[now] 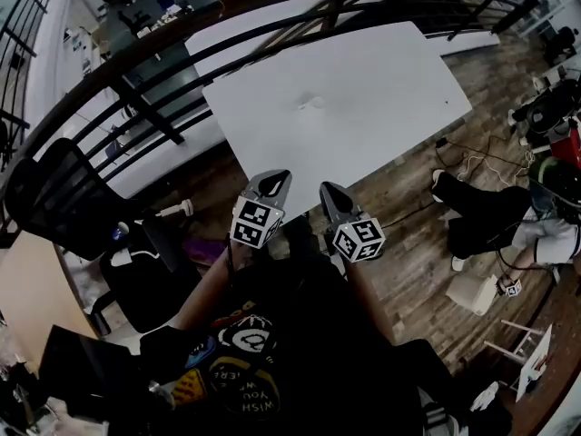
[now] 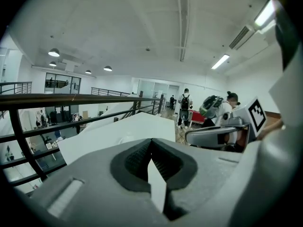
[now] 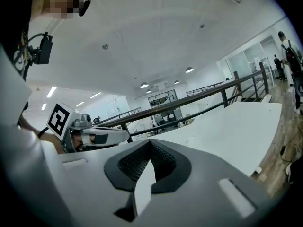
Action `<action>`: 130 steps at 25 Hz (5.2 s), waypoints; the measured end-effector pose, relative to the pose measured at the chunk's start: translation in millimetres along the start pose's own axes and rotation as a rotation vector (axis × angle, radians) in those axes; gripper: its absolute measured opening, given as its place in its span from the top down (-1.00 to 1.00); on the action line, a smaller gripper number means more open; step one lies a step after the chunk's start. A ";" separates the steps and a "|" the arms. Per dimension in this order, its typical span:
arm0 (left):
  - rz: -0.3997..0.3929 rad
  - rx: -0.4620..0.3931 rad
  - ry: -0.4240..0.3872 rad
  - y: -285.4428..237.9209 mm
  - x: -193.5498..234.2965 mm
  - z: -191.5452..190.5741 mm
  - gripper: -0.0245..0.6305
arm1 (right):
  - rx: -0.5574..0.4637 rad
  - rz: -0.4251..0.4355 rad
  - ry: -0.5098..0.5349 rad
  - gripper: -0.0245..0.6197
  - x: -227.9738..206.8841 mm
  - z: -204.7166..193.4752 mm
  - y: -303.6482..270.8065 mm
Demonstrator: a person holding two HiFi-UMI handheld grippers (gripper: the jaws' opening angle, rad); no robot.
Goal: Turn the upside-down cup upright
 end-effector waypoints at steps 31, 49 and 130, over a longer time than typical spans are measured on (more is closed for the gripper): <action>0.065 0.203 0.122 -141.3 87.1 -37.9 0.91 | 0.323 0.004 0.388 -0.53 -253.6 -27.2 -293.7; -0.098 0.306 0.034 -200.7 120.7 -5.4 0.16 | 0.393 0.173 0.583 -0.30 -168.3 -2.2 -261.8; -0.183 0.147 0.429 -142.3 132.6 -57.5 0.91 | 1.117 0.167 0.959 0.82 -177.3 -24.9 -245.8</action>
Point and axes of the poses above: the fingertips, and each gripper's own axes: y backward along the fingers, x to its left, z out of its top, the point moved 2 cm from there along y, backward along the fingers, and after that the axes turned 15 degrees about -y, right-handed, at the moved point
